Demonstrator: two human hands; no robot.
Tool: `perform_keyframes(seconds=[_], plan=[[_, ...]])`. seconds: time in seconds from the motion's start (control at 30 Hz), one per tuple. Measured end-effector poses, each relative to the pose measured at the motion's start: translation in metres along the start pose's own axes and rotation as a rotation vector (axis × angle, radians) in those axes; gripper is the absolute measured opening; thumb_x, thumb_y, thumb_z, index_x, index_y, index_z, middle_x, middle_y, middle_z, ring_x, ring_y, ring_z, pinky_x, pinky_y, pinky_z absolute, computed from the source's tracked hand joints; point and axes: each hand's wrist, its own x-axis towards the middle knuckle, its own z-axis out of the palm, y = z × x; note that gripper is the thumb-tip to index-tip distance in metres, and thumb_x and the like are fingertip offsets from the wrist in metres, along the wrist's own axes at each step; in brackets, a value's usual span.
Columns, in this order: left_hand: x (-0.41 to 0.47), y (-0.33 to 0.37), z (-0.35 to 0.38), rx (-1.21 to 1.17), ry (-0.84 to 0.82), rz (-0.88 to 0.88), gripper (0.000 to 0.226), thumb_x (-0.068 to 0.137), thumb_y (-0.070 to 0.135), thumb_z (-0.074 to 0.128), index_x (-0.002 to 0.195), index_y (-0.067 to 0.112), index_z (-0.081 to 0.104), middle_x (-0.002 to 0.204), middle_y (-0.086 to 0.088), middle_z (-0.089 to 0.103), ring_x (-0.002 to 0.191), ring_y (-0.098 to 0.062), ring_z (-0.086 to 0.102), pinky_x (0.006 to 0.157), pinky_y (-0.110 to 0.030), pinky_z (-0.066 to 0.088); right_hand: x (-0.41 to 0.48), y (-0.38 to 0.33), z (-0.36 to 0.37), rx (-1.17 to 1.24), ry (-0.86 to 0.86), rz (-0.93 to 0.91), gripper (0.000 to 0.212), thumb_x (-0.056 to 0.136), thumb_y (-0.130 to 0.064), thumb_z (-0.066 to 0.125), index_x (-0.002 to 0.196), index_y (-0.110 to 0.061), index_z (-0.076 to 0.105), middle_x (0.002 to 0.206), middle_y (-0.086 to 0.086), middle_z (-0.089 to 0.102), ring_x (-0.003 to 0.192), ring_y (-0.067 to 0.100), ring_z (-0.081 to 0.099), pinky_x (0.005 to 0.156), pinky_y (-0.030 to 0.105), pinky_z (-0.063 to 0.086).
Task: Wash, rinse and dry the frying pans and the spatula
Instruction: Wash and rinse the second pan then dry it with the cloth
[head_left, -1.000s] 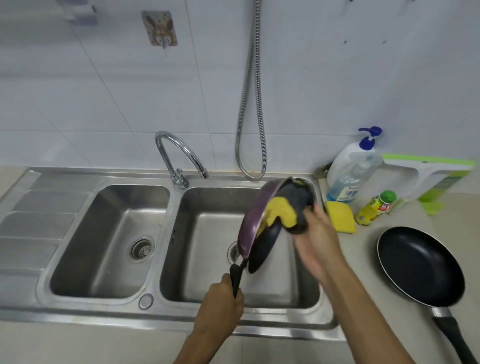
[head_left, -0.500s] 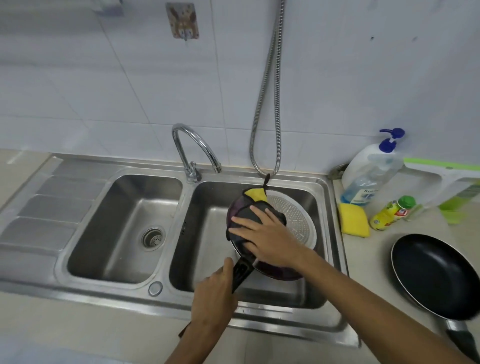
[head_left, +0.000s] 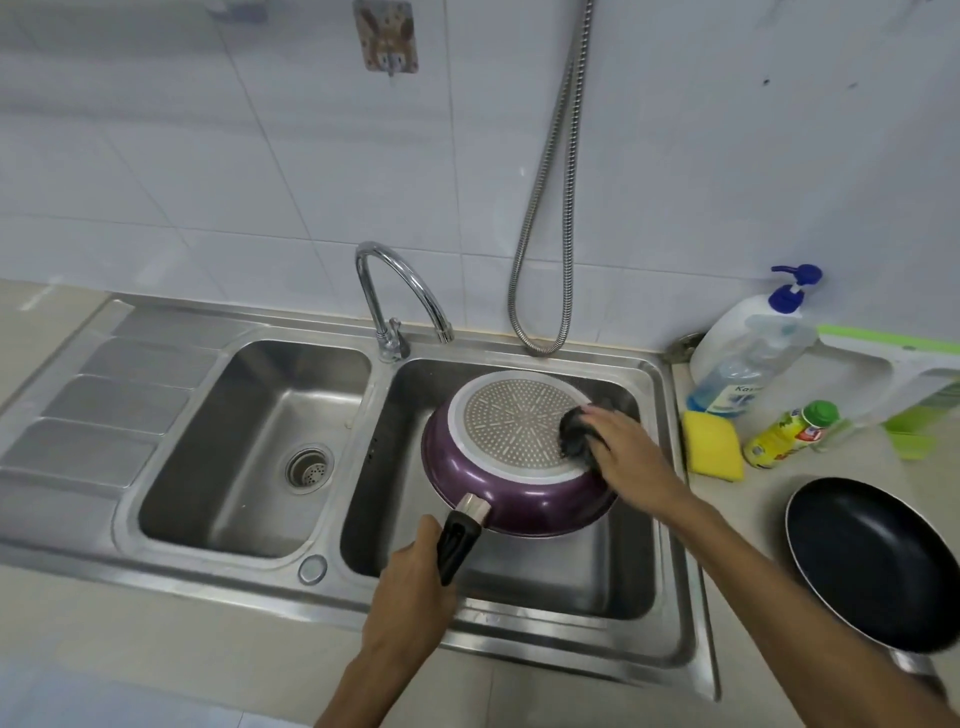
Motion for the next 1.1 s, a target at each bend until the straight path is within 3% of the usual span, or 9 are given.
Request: perform_keyframes(seconds=[0.1,0.23,0.37,0.5,0.63,0.73,0.8,0.87,1.1], plan=[[0.001,0.006,0.004,-0.012,0.011,0.024,0.037,0.078,0.001,0.063,0.093,0.019,0.035,0.066,0.007,0.046,0.053,-0.014,0.045,0.046,-0.021,0.034,-0.066,-0.051,0.026,-0.224,0.079,-0.221,0.051,0.089,-0.003,0.066,0.139,-0.010,0.059,0.153,0.000,0.050,0.149,0.032,0.028,0.119,0.049,0.033],[-0.007,0.019,0.015,-0.065,-0.014,0.052,0.038,0.073,0.000,0.062,0.090,0.019,0.035,0.071,0.005,0.050,0.060,-0.023,0.047,0.047,-0.026,0.031,-0.028,-0.111,0.050,-0.212,-0.033,-0.408,0.053,0.091,-0.012,0.058,0.142,-0.022,0.055,0.155,-0.007,0.047,0.151,0.025,0.030,0.113,0.046,0.036],[-0.016,0.027,0.016,-0.156,-0.012,0.040,0.033,0.081,0.001,0.062,0.088,0.019,0.035,0.067,0.008,0.047,0.051,-0.012,0.046,0.042,-0.020,0.035,0.055,-0.110,0.031,-0.208,-0.234,-0.216,0.033,0.092,-0.019,0.049,0.122,-0.024,0.063,0.129,0.002,0.064,0.123,0.028,0.059,0.094,0.047,0.054],[-0.019,0.021,0.010,-0.239,0.009,-0.008,0.032,0.084,0.006,0.067,0.087,0.018,0.037,0.068,0.007,0.051,0.053,-0.010,0.049,0.048,-0.017,0.040,0.082,-0.049,-0.014,-0.308,-0.194,-0.046,0.037,0.087,-0.033,0.045,0.116,-0.028,0.066,0.122,0.006,0.069,0.114,0.032,0.064,0.091,0.049,0.055],[-0.018,0.021,0.010,-0.289,-0.007,-0.013,0.035,0.084,0.009,0.074,0.088,0.015,0.040,0.071,0.010,0.049,0.055,-0.007,0.048,0.053,-0.012,0.041,0.015,-0.020,-0.052,-0.129,-0.069,-0.001,0.031,0.096,-0.013,0.054,0.123,-0.021,0.069,0.128,0.004,0.069,0.120,0.029,0.062,0.101,0.037,0.048],[-0.015,0.027,0.014,-0.331,-0.057,-0.033,0.035,0.086,0.015,0.076,0.085,0.019,0.041,0.072,0.009,0.051,0.056,-0.007,0.049,0.053,-0.012,0.043,-0.051,-0.028,-0.064,-0.034,-0.025,-0.124,0.035,0.093,-0.001,0.060,0.119,-0.020,0.073,0.126,-0.007,0.070,0.117,0.013,0.061,0.100,0.018,0.040],[-0.013,0.031,0.018,-0.411,-0.116,-0.099,0.032,0.087,0.022,0.076,0.082,0.021,0.044,0.071,0.003,0.055,0.058,-0.007,0.053,0.051,-0.019,0.046,-0.084,-0.029,-0.069,-0.016,-0.066,-0.205,0.038,0.092,-0.001,0.063,0.122,-0.024,0.072,0.128,-0.011,0.069,0.119,0.007,0.060,0.104,0.018,0.040],[-0.010,0.036,0.021,-0.515,-0.181,-0.176,0.027,0.089,0.028,0.073,0.084,0.017,0.049,0.071,-0.009,0.058,0.056,-0.015,0.056,0.049,-0.034,0.050,-0.105,-0.016,-0.070,-0.012,-0.058,-0.154,0.039,0.093,-0.003,0.064,0.126,-0.024,0.069,0.132,-0.011,0.066,0.123,0.009,0.059,0.108,0.026,0.042],[-0.010,0.040,0.026,-1.131,-0.431,-0.355,0.031,0.099,0.019,0.060,0.072,0.011,0.049,0.055,-0.001,0.040,0.038,-0.009,0.033,0.032,-0.021,0.031,-0.153,0.036,-0.053,0.043,0.233,0.095,0.039,0.088,0.009,0.064,0.119,-0.013,0.072,0.121,-0.004,0.069,0.109,0.010,0.060,0.095,0.005,0.033]])
